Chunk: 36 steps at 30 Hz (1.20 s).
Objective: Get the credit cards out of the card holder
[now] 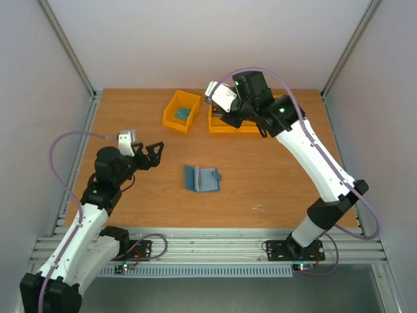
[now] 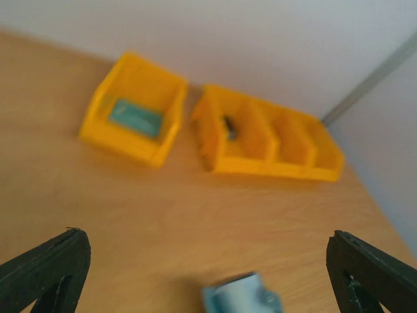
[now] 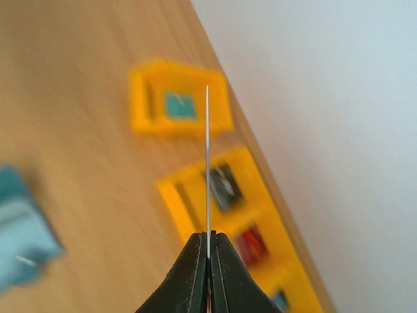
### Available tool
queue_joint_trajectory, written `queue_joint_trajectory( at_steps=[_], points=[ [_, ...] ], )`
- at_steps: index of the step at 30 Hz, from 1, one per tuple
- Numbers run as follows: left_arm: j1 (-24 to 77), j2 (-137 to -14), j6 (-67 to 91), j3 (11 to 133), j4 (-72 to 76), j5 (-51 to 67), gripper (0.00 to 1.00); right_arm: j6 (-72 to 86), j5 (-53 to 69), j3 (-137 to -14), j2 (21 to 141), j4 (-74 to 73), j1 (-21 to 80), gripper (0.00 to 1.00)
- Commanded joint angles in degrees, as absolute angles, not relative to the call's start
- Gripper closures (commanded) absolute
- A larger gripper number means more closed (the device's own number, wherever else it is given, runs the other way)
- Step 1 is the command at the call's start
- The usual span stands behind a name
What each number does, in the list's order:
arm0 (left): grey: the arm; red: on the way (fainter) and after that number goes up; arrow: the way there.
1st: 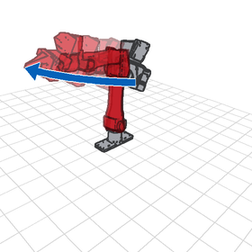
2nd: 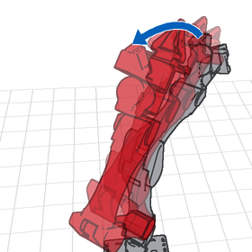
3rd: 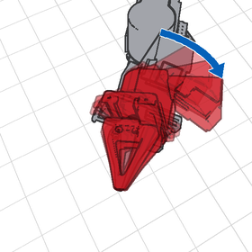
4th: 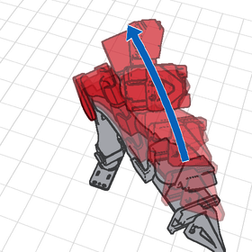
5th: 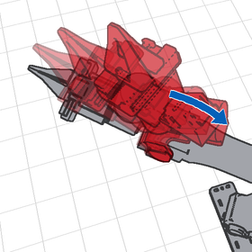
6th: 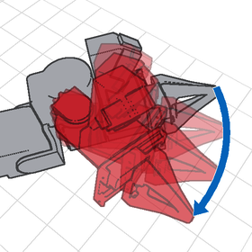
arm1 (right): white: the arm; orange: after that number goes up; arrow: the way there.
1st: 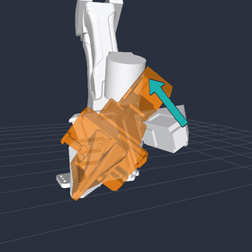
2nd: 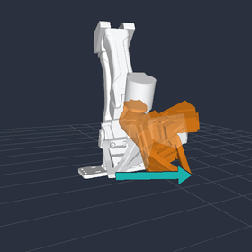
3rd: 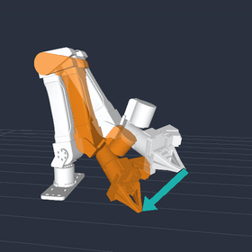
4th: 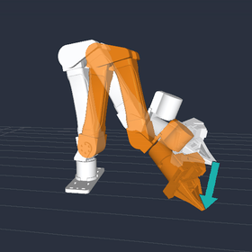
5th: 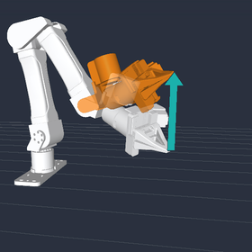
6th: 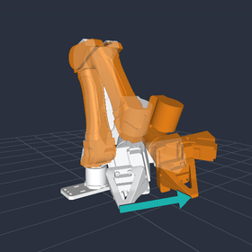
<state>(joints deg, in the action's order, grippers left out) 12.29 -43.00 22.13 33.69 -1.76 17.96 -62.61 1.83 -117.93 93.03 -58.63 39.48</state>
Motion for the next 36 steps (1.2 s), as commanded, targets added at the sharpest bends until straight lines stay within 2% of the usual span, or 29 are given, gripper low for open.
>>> queue_joint_trajectory(
  at_steps=[1, 6, 13, 24, 36],
  points=[
    [9.4, -41.92, 30.25, 30.26, -8.3, 7.88, 0.01, -78.1, -20.43, -108.85, 94.66, -46.62, 33.28, 0.99],
    [6.06, -43.24, 29.81, 26.06, -5.88, 8.24, 0.01, -80.76, -15.92, -107.19, 99.46, -41.72, 24.43, 0.99],
    [2.04, -45.18, 28.59, 21.87, -3.84, 7.68, 0.01, -84.29, -14.54, -107.03, 110.95, -37.21, 17.53, 0.99],
    [0.7, -52.25, 26.8, 23.4, -0.62, 11.11, 0.01, -91.53, -17.81, -115.93, 128.76, -32.85, 15.73, 0.99],
    [-1.51, -56.51, 26.39, 23.96, 1.99, 9.71, 0.01, -94.72, -18.97, -120.19, 136.17, -28.66, 14.5, 0.99]
  ],
)
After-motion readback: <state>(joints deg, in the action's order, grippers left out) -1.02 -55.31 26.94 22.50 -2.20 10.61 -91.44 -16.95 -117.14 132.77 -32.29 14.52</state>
